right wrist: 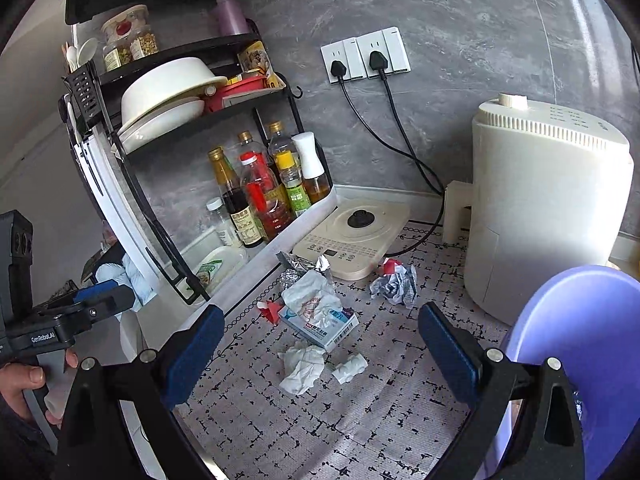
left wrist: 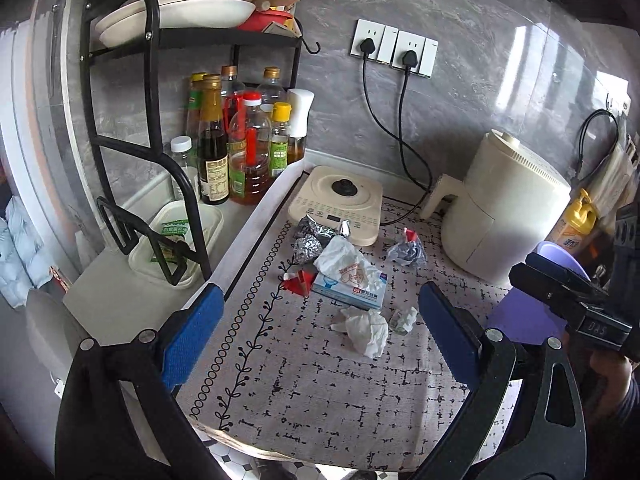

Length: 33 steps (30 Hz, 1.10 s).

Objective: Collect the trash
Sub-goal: 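Grasp the red paper box with the left tool while the right tool grasps the white blister pack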

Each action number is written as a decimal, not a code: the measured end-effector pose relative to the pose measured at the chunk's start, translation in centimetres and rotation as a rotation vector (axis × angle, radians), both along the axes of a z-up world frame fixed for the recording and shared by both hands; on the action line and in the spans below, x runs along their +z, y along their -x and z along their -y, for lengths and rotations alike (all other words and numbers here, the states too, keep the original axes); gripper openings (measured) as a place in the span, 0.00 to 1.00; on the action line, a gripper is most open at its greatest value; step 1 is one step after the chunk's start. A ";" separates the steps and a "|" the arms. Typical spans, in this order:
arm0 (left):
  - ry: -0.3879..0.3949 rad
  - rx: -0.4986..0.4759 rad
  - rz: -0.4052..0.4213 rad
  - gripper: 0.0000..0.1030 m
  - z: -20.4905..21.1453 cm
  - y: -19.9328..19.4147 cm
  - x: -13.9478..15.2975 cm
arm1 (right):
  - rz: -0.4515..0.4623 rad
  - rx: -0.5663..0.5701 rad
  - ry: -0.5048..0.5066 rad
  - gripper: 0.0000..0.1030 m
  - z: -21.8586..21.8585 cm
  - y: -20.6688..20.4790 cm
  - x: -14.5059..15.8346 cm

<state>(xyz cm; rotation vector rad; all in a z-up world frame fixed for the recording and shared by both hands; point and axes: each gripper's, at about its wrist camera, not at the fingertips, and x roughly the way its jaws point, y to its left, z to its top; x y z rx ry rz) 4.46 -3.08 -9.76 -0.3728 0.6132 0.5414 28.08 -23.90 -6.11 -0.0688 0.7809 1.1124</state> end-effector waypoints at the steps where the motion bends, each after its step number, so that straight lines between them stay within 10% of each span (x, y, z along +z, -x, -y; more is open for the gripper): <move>1: 0.002 0.007 -0.006 0.94 -0.4 0.4 -0.2 | -0.011 0.005 0.003 0.92 -0.7 0.1 -0.4; 12: 0.061 -0.098 -0.017 0.94 -4.9 0.3 -4.0 | -0.064 -0.064 0.121 0.92 -3.6 1.3 -4.1; 33: 0.140 -0.410 -0.166 0.69 -10.3 -10.8 -13.1 | -0.216 -0.322 0.271 0.60 -6.3 1.6 -10.7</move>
